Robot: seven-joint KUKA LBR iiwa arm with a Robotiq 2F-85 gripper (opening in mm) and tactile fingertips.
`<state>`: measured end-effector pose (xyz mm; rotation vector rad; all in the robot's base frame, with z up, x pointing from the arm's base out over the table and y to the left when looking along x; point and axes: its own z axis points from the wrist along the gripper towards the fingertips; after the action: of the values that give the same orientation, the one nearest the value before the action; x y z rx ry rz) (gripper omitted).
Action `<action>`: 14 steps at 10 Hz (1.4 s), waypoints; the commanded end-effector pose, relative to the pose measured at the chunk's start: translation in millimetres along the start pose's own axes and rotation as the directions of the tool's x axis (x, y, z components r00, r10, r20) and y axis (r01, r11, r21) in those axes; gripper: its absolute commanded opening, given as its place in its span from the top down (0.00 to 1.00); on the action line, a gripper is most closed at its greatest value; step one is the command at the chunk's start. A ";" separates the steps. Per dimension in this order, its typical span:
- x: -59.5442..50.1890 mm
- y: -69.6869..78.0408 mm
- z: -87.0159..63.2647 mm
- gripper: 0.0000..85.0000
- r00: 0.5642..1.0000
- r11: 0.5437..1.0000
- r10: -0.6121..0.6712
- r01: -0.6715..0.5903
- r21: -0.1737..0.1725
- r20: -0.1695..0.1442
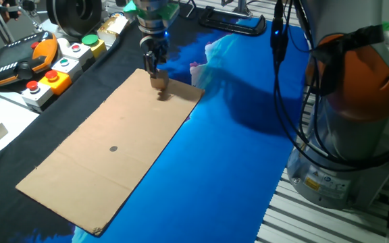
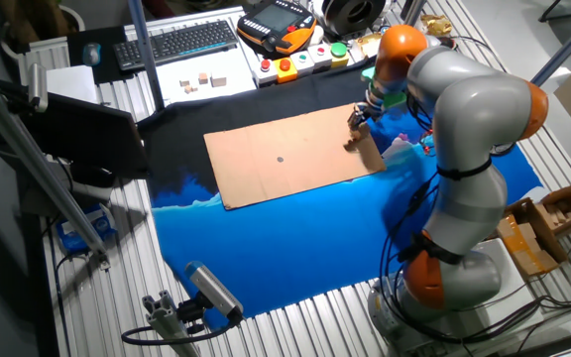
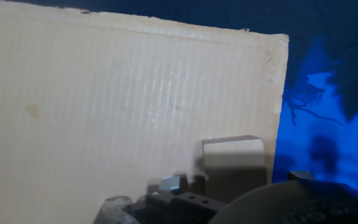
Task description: Grab the block and place it at the designated location
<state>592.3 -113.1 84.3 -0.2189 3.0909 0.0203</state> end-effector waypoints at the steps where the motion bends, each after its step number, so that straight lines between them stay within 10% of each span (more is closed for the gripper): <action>1: -0.1 -0.4 3.1 0.00 1.000 1.000 -0.003 0.003 0.001 0.000; 14: -0.5 -1.7 27.6 0.04 0.999 0.999 -0.033 0.033 0.010 -0.011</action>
<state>594.2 -114.2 56.6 -0.2707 3.0969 0.0029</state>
